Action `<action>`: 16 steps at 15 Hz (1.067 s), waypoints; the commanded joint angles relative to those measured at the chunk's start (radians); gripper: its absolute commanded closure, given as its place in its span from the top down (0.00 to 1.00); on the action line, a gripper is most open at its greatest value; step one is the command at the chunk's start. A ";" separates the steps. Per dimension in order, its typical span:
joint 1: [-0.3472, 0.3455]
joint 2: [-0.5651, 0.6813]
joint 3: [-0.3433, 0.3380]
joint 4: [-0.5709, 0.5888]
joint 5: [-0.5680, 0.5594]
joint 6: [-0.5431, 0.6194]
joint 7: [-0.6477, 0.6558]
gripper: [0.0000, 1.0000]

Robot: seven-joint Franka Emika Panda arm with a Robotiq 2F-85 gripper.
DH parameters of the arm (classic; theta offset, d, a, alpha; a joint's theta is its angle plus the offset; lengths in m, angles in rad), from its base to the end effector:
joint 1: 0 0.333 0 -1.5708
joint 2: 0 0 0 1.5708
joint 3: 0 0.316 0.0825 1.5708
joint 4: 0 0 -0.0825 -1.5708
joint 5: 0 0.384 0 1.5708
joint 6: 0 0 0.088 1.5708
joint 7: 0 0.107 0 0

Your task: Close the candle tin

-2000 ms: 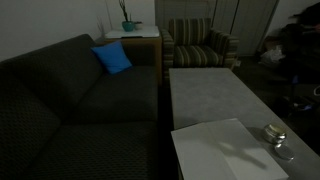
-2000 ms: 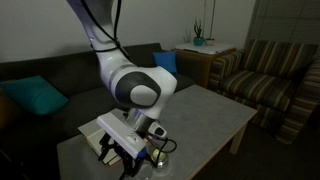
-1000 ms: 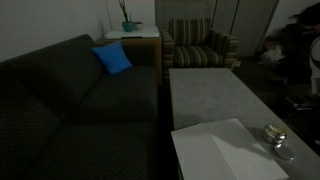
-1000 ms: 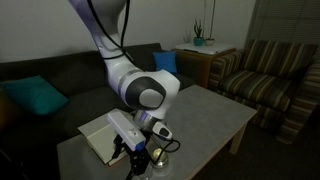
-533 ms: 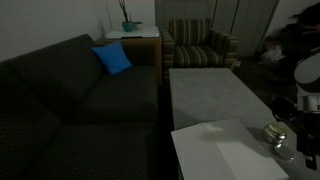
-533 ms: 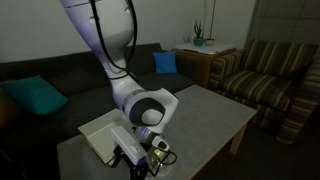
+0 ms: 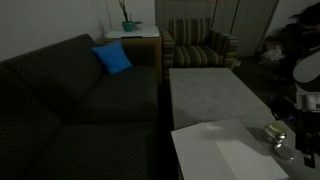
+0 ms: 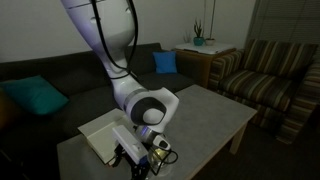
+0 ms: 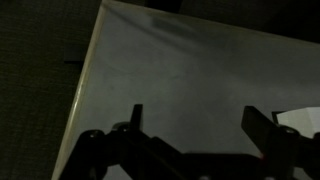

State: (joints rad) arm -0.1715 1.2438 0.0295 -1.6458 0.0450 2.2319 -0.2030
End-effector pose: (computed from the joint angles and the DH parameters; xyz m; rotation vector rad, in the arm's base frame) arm 0.5014 -0.0674 -0.1331 -2.8233 -0.0152 0.9342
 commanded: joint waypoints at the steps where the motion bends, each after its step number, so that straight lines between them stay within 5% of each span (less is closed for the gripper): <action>1: 0.001 0.003 -0.001 0.006 0.001 -0.004 0.000 1.00; 10: 0.021 0.143 -0.037 0.192 -0.006 -0.038 0.077 1.00; 16: -0.014 0.287 -0.005 0.409 -0.017 -0.048 -0.030 1.00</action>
State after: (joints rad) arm -0.1629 1.4553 0.0043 -1.3656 0.0426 2.2169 -0.1647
